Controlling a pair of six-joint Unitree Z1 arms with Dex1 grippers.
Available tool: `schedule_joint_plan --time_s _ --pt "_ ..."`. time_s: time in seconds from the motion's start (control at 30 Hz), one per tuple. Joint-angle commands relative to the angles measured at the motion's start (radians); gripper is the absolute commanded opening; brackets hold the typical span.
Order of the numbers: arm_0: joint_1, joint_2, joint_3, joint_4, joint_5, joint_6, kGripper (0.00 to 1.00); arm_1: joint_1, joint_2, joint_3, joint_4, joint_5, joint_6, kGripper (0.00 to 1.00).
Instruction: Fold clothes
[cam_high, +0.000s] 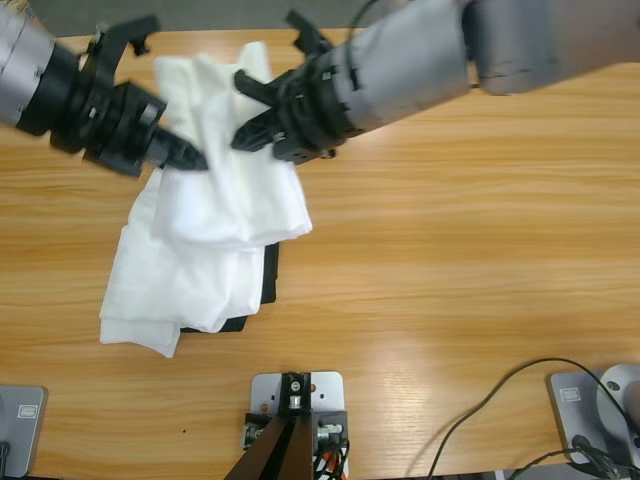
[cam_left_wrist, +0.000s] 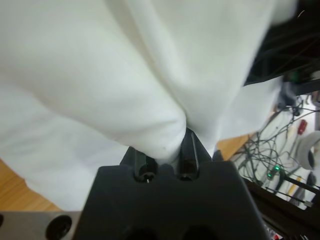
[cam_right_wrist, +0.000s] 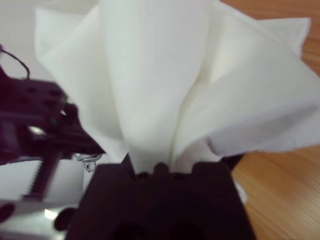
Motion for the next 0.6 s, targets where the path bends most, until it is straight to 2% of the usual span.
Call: schedule_joint_plan --time_s 0.03,0.13,0.37,0.6 --pt "0.146 -0.131 0.183 -0.048 -0.007 0.005 0.0 0.053 0.145 -0.18 0.092 -0.023 0.019 0.0" --pt "0.214 -0.162 0.211 -0.025 -0.007 0.036 0.0 0.08 0.188 -0.239 0.133 -0.023 0.029 0.0" --pt "0.214 -0.085 0.28 -0.063 -0.032 0.07 0.0 0.119 0.195 -0.265 0.271 -0.046 0.065 0.0" --pt "0.224 -0.009 0.295 -0.105 -0.037 0.108 0.0 0.122 0.231 -0.265 0.261 -0.049 0.044 0.0"
